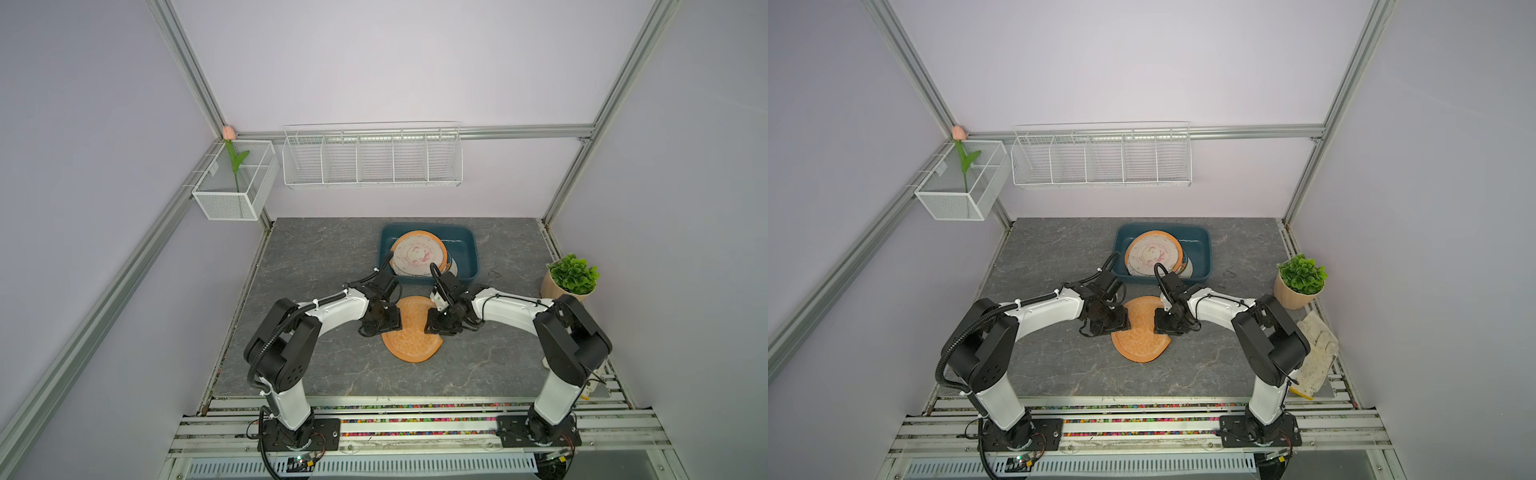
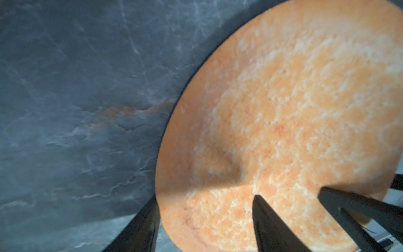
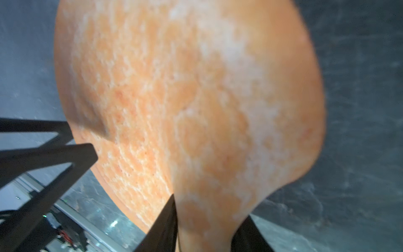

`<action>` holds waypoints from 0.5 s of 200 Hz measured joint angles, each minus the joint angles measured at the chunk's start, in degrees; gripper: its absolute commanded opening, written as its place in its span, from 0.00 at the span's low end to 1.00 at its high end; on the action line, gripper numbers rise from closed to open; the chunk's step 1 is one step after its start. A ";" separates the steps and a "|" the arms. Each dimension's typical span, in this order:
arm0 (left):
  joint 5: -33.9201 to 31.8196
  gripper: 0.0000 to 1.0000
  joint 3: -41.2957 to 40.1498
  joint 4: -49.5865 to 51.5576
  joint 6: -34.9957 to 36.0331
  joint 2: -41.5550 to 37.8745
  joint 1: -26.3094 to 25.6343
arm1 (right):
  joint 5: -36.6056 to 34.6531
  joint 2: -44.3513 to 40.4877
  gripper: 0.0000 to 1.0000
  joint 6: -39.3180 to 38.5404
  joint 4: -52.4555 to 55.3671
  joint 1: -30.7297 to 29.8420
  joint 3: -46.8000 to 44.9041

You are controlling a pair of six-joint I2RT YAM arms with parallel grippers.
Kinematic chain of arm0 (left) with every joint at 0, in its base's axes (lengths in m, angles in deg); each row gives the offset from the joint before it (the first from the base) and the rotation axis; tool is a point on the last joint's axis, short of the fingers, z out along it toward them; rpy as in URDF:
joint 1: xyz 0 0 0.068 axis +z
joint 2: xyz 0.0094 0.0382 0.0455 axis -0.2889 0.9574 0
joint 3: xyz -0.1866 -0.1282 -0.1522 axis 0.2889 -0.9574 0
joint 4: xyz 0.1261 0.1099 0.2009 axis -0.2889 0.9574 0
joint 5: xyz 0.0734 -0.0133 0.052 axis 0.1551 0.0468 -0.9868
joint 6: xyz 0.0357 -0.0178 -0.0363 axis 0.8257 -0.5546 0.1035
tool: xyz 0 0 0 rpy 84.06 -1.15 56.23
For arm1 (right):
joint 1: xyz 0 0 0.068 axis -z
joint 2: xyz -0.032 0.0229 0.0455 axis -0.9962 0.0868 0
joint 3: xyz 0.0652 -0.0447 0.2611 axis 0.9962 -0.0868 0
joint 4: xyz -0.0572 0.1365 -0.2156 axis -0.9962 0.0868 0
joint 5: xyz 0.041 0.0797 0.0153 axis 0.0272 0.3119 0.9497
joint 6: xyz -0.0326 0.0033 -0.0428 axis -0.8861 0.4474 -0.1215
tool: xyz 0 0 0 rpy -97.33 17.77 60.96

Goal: Put the coasters into the storage box
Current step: Pick up the coaster from the center of the board.

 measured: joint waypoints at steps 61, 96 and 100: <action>1.53 0.83 -2.47 -3.41 -0.63 -2.12 0.31 | 0.44 -1.44 0.09 -0.85 0.09 -0.46 -0.13; 3.23 0.88 -6.05 -5.53 -1.14 -5.35 2.60 | -0.61 -7.50 0.08 -2.29 5.68 -0.57 0.37; 3.30 0.89 -6.49 -5.53 -1.07 -5.79 3.08 | -0.92 -8.24 0.09 -2.49 6.47 -0.52 0.61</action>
